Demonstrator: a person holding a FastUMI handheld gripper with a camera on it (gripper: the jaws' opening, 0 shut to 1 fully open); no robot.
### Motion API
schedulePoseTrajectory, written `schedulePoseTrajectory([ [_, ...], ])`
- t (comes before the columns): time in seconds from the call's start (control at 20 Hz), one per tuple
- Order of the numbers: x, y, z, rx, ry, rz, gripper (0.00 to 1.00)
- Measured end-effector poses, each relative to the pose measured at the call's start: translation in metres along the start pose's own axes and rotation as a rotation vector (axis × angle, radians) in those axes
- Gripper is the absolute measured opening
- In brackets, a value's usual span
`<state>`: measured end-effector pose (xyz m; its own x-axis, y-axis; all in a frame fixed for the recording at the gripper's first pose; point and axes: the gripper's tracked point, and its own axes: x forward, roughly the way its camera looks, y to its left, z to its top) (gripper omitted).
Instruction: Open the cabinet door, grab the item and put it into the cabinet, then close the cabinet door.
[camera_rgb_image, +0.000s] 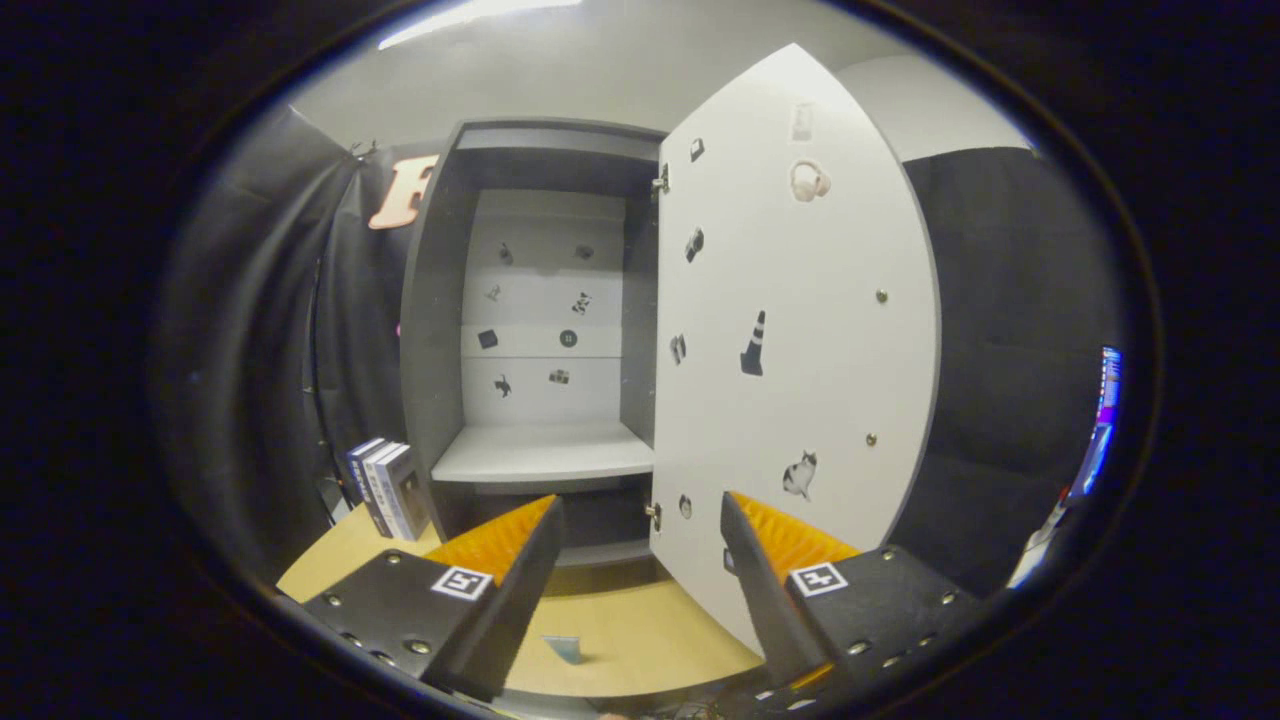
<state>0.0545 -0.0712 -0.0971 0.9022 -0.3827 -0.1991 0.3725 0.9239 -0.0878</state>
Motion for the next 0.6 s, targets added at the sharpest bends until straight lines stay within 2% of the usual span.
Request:
schedulePoseTrajectory([
  [0.1,0.001,0.003,-0.02,0.019,0.039,0.012,0.97],
  [0.3,0.007,0.004,-0.075,0.041,0.144,0.014,0.97],
  [0.6,0.018,0.03,-0.152,0.052,0.285,0.081,0.98],
])
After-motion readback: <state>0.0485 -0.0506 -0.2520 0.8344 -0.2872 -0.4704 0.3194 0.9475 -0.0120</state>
